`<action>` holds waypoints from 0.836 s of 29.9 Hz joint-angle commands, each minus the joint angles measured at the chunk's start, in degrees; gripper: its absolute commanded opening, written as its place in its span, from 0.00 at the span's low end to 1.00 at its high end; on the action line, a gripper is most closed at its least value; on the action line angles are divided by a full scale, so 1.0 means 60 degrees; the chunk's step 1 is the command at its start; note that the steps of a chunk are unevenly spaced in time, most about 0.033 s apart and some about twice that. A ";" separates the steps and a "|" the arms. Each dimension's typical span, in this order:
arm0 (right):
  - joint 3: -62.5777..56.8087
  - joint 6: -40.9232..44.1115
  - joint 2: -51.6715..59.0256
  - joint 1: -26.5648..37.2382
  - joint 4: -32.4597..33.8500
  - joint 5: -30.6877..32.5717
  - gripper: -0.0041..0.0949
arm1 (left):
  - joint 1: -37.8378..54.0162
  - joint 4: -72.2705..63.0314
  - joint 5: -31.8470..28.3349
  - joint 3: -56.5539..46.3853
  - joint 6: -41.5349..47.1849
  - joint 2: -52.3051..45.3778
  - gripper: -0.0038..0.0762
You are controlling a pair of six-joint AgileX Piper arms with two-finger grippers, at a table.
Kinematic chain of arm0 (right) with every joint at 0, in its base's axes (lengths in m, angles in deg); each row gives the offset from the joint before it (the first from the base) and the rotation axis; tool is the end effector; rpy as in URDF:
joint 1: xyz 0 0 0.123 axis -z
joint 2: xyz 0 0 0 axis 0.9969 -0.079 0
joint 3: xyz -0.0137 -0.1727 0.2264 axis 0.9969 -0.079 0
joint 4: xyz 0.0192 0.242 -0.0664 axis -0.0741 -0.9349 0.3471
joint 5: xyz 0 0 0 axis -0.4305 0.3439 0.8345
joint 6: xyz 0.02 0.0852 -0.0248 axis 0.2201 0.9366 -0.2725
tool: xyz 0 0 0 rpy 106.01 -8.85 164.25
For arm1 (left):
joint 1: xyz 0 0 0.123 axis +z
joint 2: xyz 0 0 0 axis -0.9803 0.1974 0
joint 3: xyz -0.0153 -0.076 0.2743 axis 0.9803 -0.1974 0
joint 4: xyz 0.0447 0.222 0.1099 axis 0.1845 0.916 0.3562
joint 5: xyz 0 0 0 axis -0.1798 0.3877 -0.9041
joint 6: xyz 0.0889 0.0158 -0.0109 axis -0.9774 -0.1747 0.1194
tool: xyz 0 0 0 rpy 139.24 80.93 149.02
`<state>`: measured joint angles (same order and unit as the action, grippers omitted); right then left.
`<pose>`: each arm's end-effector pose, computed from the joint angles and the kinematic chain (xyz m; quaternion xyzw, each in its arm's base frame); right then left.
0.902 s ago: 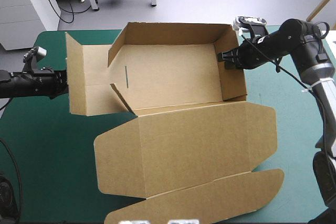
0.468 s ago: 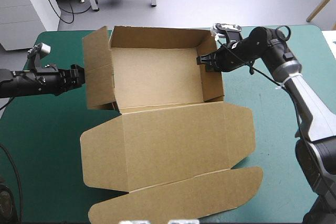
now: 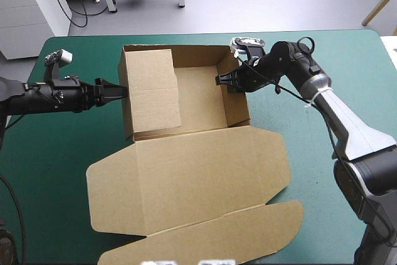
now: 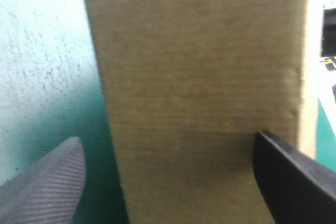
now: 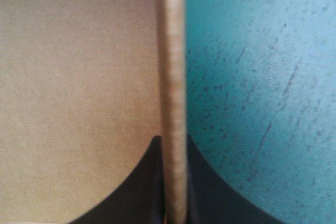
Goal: Fold the box
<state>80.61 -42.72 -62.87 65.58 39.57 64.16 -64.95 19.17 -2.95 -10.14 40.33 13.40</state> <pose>0.3881 0.1716 0.3206 -0.1279 0.9335 0.2278 0.2458 0.2780 -0.0054 0.3692 0.0404 0.8759 -0.3751 0.3009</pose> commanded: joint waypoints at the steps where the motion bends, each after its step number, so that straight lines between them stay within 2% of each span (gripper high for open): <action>1: 0.0289 0.0207 0.0409 -0.0089 -0.0518 -0.0411 0.02 | -0.0124 -0.0792 0.0755 0.0275 -0.0024 -0.0460 0.82; 11: 0.0289 0.0365 0.0381 -0.0089 -0.0595 -0.0432 0.02 | -0.0124 -0.0606 0.0755 0.0275 -0.0024 -0.0499 0.82; 17: 0.0289 0.0382 0.0358 -0.0602 -0.0343 -0.0680 0.02 | -0.0436 0.0241 0.0755 0.0275 0.0276 -0.0499 0.82; 21: 0.0289 0.0716 0.0283 -0.0944 0.0166 -0.0861 0.02 | -0.1187 0.1370 0.0558 0.0275 0.0939 -0.0499 0.82; 25: 0.0282 0.1059 0.0260 -0.1098 0.0613 -0.0840 0.02 | -0.1915 0.3144 -0.0057 0.0275 0.2245 -0.0499 0.81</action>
<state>80.56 -38.47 -64.37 59.70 45.02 61.85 -73.51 35.17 -2.72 -10.14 48.82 12.31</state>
